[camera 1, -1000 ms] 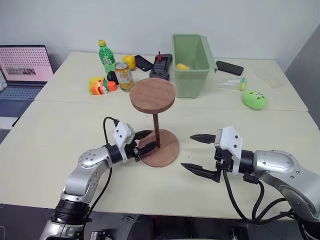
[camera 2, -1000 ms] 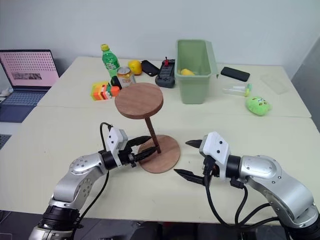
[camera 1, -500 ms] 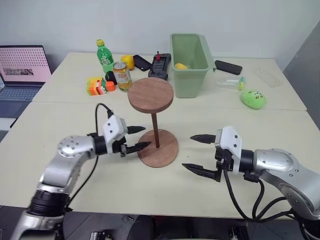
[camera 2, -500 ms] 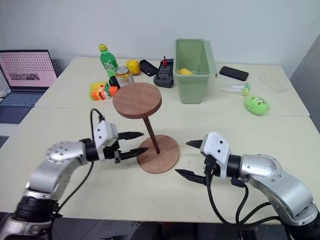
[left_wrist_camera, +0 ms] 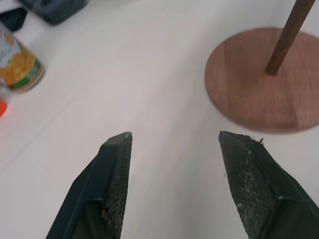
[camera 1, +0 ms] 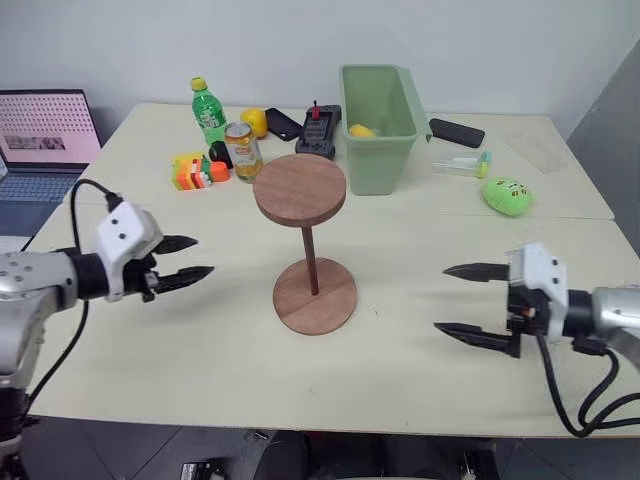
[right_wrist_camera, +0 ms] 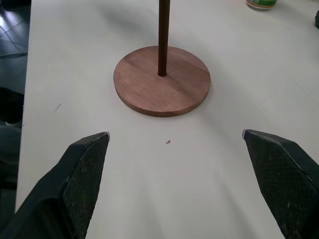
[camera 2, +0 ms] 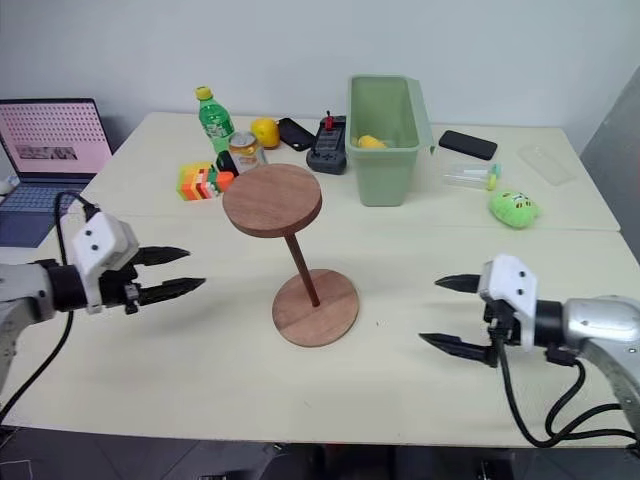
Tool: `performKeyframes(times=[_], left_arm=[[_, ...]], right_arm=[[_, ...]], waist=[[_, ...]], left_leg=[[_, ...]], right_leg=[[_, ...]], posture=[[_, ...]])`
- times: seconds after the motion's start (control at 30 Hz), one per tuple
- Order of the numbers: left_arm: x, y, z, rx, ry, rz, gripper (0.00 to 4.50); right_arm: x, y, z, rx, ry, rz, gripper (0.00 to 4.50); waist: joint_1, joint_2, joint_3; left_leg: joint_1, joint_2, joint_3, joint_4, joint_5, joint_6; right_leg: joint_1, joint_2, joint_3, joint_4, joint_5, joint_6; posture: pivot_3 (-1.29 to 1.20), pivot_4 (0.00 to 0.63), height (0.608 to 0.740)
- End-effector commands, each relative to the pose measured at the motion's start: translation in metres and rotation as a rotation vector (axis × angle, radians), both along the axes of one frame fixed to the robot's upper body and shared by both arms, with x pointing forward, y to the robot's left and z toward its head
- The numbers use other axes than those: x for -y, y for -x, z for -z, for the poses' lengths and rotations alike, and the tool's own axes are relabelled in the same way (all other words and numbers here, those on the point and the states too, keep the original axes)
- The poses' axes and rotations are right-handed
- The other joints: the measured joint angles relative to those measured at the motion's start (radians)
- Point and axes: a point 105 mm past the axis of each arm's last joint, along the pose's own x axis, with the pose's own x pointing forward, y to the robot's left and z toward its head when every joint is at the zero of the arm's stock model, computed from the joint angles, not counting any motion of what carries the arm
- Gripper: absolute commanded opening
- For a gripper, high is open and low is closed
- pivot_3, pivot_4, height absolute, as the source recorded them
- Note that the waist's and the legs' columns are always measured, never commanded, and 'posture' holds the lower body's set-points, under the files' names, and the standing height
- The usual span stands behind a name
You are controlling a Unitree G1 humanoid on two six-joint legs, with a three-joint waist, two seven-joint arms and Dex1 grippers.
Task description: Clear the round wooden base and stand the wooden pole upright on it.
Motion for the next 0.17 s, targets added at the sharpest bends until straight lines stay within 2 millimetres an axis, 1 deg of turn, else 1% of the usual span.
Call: performKeyframes(times=[0.03, 0.17], left_arm=[[-0.0116, -0.0018, -0.0169, 0.047, -0.033, -0.028, 2.86], [-0.0099, -0.0067, -0.0181, 0.056, -0.034, -0.015, 2.86]], right_arm=[[0.0075, 0.0016, -0.0161, 0.053, 0.007, -0.005, 4.50], [0.0071, 0.0000, -0.0198, 0.062, 0.013, -0.001, 4.50]], waist=[[0.000, 0.000, 0.000], [0.000, 0.000, 0.001]], left_leg=[[0.000, 0.000, 0.000, 0.000, 0.000, 0.000], [0.000, 0.000, 0.000, 0.000, 0.000, 0.000]], right_leg=[[0.000, 0.000, 0.000, 0.000, 0.000, 0.000], [0.000, 0.000, 0.000, 0.000, 0.000, 0.000]], posture=[[0.00, 0.150, 0.740], [0.00, 0.150, 0.740]])
